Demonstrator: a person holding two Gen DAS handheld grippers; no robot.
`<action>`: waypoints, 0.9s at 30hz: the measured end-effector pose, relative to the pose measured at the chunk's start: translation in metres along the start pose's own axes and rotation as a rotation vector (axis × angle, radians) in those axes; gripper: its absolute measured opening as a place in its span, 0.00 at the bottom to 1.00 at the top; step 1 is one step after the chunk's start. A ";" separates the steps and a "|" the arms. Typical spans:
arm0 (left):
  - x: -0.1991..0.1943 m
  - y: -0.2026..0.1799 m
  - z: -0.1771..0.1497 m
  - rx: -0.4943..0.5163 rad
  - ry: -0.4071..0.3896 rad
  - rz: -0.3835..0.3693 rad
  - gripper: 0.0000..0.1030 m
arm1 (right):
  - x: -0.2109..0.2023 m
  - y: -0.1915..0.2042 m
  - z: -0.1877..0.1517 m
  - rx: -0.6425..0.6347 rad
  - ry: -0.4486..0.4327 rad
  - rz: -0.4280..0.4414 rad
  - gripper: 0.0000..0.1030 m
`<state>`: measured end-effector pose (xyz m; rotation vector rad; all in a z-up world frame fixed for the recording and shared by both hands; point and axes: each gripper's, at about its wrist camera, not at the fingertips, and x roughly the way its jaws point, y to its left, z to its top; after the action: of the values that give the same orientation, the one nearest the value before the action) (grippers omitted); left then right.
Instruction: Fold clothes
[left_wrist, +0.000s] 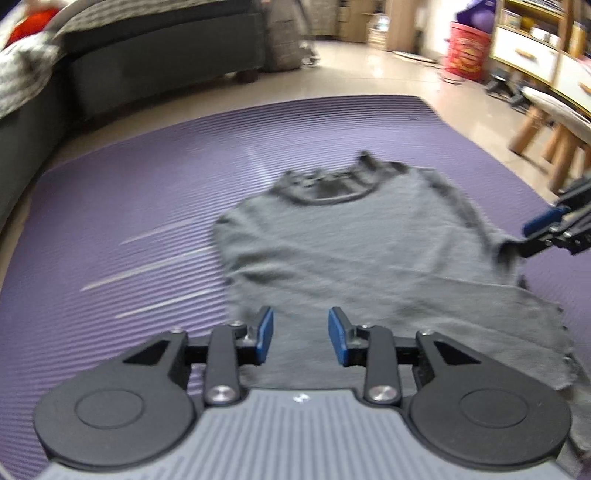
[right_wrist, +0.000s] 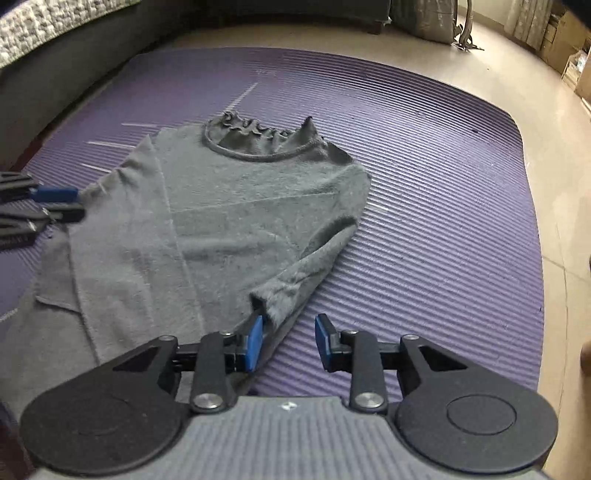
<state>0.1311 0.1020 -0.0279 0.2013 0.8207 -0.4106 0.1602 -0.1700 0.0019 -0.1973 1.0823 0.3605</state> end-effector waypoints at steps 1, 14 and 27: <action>-0.001 -0.006 0.001 0.013 0.000 -0.004 0.36 | -0.002 0.000 0.000 0.002 -0.010 -0.001 0.30; 0.003 -0.069 0.004 0.115 0.027 -0.062 0.38 | 0.024 0.002 -0.010 0.012 0.013 -0.122 0.03; 0.012 -0.075 -0.006 0.129 0.143 -0.087 0.44 | 0.004 -0.027 -0.023 0.205 0.089 -0.096 0.21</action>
<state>0.1022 0.0334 -0.0418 0.3185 0.9461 -0.5364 0.1535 -0.2019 -0.0126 -0.0826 1.1848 0.1544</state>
